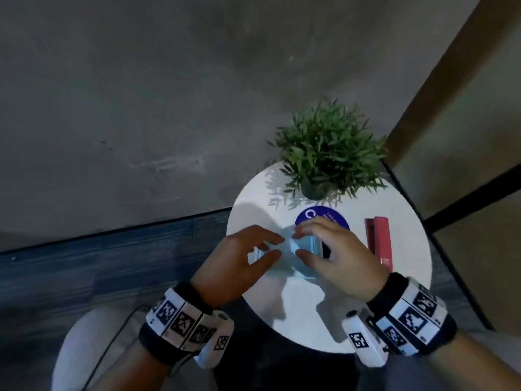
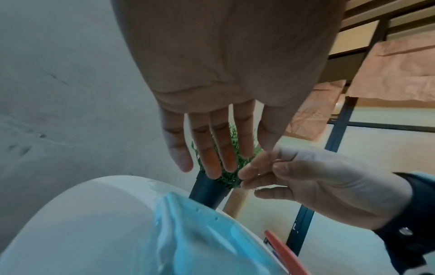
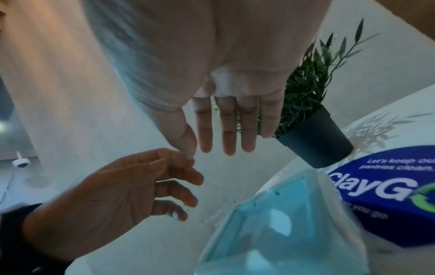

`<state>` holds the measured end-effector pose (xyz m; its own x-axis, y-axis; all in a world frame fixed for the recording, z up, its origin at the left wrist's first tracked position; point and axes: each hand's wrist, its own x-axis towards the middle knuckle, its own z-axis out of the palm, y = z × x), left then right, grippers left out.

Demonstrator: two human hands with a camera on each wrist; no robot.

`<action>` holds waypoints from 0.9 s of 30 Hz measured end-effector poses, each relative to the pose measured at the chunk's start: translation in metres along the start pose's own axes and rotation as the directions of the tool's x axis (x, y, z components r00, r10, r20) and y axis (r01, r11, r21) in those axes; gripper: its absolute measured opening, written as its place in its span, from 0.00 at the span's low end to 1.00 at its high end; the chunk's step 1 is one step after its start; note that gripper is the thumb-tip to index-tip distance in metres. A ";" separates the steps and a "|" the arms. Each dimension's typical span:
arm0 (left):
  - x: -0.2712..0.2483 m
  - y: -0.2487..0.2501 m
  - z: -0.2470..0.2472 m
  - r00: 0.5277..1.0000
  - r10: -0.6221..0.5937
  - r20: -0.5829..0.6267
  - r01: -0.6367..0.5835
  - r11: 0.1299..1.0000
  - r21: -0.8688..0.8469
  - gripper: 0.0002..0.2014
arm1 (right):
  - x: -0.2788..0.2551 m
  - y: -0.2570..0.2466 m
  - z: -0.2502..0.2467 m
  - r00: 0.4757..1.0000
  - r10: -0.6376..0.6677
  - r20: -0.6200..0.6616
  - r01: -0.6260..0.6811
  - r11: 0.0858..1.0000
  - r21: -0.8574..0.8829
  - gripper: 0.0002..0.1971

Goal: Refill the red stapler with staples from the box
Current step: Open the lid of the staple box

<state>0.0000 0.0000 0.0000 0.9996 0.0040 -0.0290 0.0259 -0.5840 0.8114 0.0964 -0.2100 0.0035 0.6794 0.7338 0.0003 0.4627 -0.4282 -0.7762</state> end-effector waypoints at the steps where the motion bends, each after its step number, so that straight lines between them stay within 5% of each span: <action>1: -0.004 -0.003 0.004 1.000 0.018 -0.014 -0.018 1.000 0.013 0.10 | -0.003 0.003 0.003 1.000 0.005 -0.005 -0.005 0.999 -0.033 0.15; 5: -0.019 -0.020 0.026 0.987 0.123 -0.108 -0.103 0.979 0.177 0.20 | -0.012 0.013 0.015 0.985 0.133 0.108 -0.099 0.957 -0.274 0.38; 9: 0.004 -0.034 0.032 0.990 -0.137 -0.004 0.129 0.920 0.369 0.44 | -0.002 0.022 0.022 0.958 0.240 0.158 -0.173 0.921 -0.348 0.51; 13: 0.013 -0.029 0.037 0.982 -0.180 0.050 0.158 0.945 0.285 0.30 | -0.006 0.034 0.032 0.945 0.262 0.194 -0.196 0.932 -0.304 0.52; 27: 0.010 -0.023 0.040 0.955 -0.297 0.005 0.280 0.906 0.318 0.26 | -0.022 0.051 0.043 0.970 0.222 0.101 -0.189 0.945 -0.269 0.48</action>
<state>0.0091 -0.0185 -0.0422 0.9468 0.1735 -0.2712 0.2991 -0.7859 0.5413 0.0806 -0.2247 -0.0635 0.7045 0.6695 -0.2356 0.4619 -0.6845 -0.5640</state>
